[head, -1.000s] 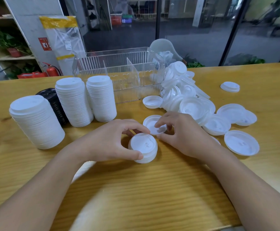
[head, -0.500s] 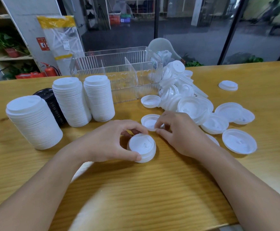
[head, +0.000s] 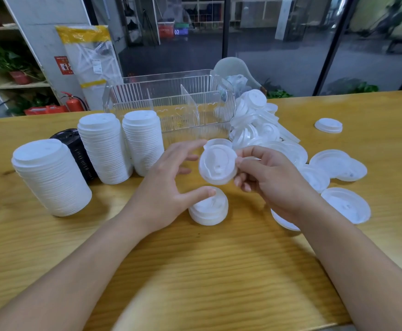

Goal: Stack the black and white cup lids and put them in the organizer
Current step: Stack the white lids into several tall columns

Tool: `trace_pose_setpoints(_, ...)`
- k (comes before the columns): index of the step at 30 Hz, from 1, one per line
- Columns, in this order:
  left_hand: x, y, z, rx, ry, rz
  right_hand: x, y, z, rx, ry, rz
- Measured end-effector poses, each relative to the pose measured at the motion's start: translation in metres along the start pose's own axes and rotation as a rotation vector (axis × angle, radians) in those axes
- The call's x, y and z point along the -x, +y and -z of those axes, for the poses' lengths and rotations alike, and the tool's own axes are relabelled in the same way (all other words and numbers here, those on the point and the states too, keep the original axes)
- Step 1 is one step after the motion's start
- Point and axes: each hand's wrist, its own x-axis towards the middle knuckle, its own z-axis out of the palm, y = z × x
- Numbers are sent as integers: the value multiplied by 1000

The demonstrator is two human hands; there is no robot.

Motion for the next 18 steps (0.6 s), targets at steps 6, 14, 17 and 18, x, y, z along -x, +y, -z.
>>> trace_pose_setpoints(6, 2, 8, 0, -56, -42, -75, 4, -2, -7, -49, -176, -74)
trace_pose_setpoints(14, 4, 9, 4, 36, -163, -102, 5, -2, -7, -66, -192, -58)
trace_pose_setpoints(17, 4, 8, 5, 33, -180, -63, 5, -1, -7, -2, -169, -48)
trace_pose_setpoints(18, 3, 7, 6, 27, -178, -42, 5, -1, -6, 40, -130, -37)
